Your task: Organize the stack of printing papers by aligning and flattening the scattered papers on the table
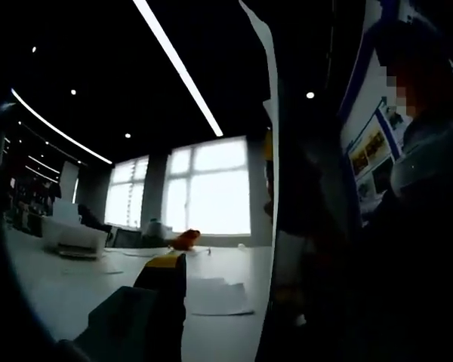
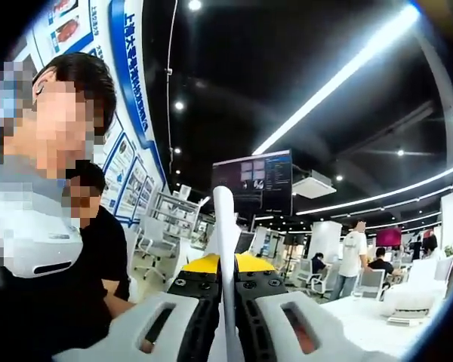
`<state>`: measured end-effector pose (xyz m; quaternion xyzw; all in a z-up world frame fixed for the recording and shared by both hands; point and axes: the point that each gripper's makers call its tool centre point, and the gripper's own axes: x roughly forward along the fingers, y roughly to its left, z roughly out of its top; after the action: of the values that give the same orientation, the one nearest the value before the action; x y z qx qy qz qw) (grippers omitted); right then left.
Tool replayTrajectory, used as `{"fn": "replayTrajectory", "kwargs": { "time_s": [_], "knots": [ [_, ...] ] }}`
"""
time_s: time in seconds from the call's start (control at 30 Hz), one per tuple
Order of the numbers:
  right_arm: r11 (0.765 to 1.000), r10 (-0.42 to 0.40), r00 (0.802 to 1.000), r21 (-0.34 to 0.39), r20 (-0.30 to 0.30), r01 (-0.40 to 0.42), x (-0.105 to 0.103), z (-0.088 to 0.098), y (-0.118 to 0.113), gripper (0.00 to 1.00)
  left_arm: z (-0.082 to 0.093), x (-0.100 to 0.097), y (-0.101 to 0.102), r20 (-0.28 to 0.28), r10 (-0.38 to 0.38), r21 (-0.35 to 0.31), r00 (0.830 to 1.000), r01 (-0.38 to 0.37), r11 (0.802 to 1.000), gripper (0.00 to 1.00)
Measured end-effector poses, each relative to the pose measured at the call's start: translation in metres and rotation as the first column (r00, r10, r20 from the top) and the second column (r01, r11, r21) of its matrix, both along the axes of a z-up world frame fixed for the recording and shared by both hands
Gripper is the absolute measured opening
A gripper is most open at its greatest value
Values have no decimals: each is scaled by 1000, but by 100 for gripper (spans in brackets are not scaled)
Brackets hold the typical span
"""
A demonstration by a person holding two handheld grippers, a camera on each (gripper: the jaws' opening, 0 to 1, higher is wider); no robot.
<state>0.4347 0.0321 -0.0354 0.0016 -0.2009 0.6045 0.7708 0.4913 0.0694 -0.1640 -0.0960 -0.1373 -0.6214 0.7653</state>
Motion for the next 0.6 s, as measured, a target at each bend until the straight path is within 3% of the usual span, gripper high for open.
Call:
{"fn": "replayTrajectory", "kwargs": {
  "time_s": [0.23,0.6],
  "knots": [
    [1000,16,1000,-5,-16,-16,1,-5,5,1,2,-11,-17,-3,-6,-2,1000,6,1000,62],
    [999,28,998,-23,-65,-29,10,-23,12,1,2,-16,-25,-27,-22,-18,999,22,1000,38]
  ]
}}
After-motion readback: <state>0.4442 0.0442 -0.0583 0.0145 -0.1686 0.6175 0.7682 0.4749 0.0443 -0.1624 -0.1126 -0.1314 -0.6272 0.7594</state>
